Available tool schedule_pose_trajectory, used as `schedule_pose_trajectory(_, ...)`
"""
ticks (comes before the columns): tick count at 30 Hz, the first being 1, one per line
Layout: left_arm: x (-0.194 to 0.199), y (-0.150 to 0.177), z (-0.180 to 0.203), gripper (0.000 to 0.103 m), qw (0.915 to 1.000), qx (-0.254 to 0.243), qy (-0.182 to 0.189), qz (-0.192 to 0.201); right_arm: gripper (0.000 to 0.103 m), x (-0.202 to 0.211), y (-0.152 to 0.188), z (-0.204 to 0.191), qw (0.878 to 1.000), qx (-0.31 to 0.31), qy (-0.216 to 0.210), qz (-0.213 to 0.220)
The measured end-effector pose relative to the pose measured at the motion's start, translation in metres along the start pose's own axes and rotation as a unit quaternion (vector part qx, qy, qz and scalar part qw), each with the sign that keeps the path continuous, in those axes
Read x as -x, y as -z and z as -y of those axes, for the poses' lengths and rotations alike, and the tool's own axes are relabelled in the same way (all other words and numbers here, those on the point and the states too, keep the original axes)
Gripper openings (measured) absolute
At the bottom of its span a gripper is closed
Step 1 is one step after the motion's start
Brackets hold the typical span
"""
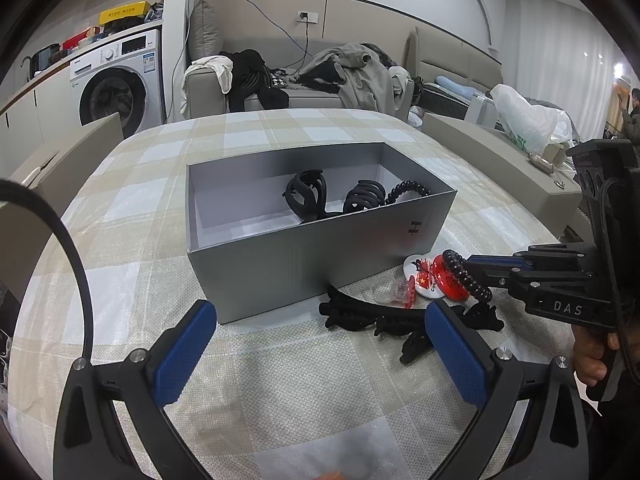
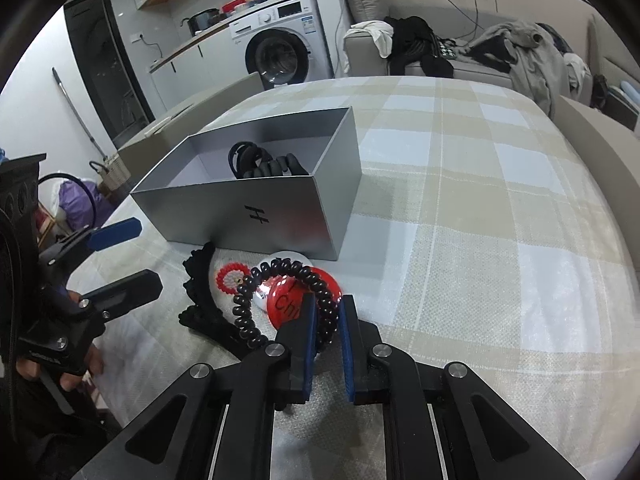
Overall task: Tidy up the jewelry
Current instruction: 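Lift the black bead bracelet off the red badge with the right tool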
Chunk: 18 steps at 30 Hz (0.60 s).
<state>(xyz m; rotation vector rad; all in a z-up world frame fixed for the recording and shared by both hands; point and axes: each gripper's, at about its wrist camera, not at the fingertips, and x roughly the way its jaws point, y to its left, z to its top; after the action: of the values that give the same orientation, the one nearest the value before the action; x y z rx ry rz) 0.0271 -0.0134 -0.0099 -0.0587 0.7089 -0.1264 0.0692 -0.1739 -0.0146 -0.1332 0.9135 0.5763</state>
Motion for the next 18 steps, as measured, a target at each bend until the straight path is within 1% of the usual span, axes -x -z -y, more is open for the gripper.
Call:
schedule_pose_trajectory(2, 0.0, 0.0, 0.0, 0.102, 1.0, 0.0, -0.001, 0.0, 0.009, 0.001, 0.001, -0.003, 1.0, 0.007, 0.004, 0.003)
schedule_pose_trajectory(4, 0.0, 0.0, 0.0, 0.102, 1.0, -0.001, -0.001, 0.0, 0.008, 0.002, 0.002, -0.005, 1.0, 0.011, -0.001, 0.006)
schedule_pose_trajectory(8, -0.001, 0.0, 0.0, 0.102, 1.0, -0.001, 0.0, -0.001, 0.008, 0.012, 0.0, -0.001, 0.999, -0.001, -0.017, 0.033)
schedule_pose_trajectory(11, 0.0, 0.001, 0.002, 0.102, 1.0, -0.005, -0.005, 0.0, 0.008, 0.023, -0.002, 0.004, 0.997, -0.019, -0.04, 0.058)
schedule_pose_trajectory(13, 0.001, 0.001, 0.004, 0.102, 0.9999, -0.009, -0.007, -0.001, 0.009, 0.03, -0.004, 0.008, 0.996, -0.028, -0.046, 0.073)
schedule_pose_trajectory(15, 0.001, 0.0, 0.007, 0.102, 0.9999, -0.009, 0.003, -0.007, 0.009, 0.034, -0.004, 0.011, 0.995, -0.035, -0.049, 0.078)
schedule_pose_trajectory(18, -0.001, -0.001, 0.01, 0.102, 0.9992, -0.006, 0.034, -0.021, 0.009, 0.036, -0.004, 0.013, 0.994, -0.04, -0.057, 0.08)
